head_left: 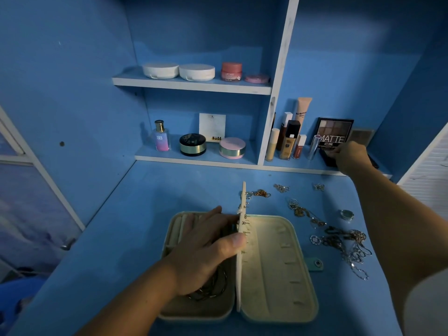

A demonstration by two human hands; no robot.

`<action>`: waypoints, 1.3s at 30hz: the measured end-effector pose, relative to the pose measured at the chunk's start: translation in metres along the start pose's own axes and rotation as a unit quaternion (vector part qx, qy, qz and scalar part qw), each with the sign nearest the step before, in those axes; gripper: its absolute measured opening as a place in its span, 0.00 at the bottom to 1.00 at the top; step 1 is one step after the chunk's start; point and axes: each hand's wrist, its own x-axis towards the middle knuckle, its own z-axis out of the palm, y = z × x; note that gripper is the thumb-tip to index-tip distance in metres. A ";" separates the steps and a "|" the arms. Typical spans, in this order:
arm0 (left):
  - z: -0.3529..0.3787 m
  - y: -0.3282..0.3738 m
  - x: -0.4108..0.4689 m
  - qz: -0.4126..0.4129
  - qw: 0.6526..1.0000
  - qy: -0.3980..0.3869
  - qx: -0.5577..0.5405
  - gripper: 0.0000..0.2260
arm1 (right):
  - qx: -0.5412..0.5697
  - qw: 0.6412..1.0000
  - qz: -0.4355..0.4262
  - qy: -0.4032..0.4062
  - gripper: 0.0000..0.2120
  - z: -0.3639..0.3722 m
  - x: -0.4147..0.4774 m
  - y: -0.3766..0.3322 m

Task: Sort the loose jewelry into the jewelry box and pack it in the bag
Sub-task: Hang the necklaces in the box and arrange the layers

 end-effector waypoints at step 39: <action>0.005 -0.034 0.016 0.087 0.991 0.011 -0.104 0.35 | -0.080 0.934 -0.295 -0.182 0.09 0.001 -0.158 -0.058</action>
